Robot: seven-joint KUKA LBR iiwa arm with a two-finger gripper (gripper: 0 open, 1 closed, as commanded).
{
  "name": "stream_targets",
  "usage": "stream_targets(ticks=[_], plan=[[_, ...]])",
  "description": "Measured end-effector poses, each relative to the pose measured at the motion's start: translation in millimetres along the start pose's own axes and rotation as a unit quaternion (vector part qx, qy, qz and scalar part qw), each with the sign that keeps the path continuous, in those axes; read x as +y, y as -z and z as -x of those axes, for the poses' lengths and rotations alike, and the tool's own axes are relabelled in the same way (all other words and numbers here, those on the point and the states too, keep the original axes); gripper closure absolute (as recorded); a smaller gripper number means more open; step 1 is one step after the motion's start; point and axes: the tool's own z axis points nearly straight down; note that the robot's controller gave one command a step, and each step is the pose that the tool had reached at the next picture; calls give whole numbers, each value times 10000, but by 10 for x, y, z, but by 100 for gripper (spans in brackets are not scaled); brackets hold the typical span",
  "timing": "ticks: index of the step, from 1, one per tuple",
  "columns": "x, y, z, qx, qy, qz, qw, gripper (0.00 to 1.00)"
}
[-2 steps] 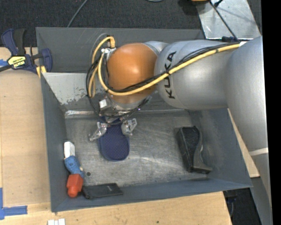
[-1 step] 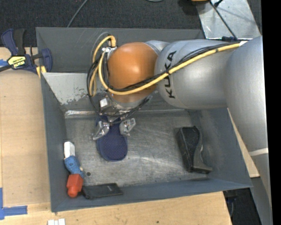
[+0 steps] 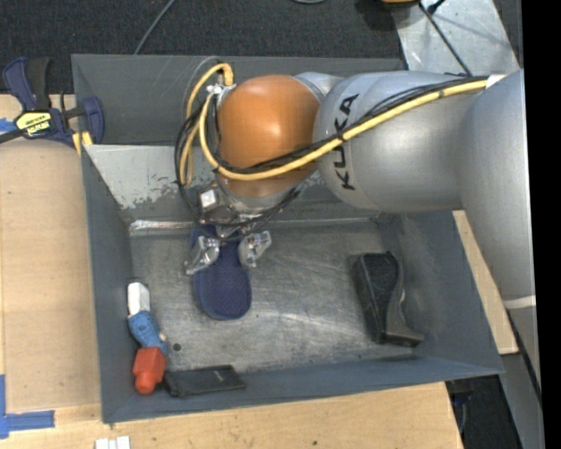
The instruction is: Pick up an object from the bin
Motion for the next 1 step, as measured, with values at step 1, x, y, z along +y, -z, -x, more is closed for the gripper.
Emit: stream_targets(ticks=[1], plan=[[-14, 181, 6, -3, -13, 9, 10000, 100]])
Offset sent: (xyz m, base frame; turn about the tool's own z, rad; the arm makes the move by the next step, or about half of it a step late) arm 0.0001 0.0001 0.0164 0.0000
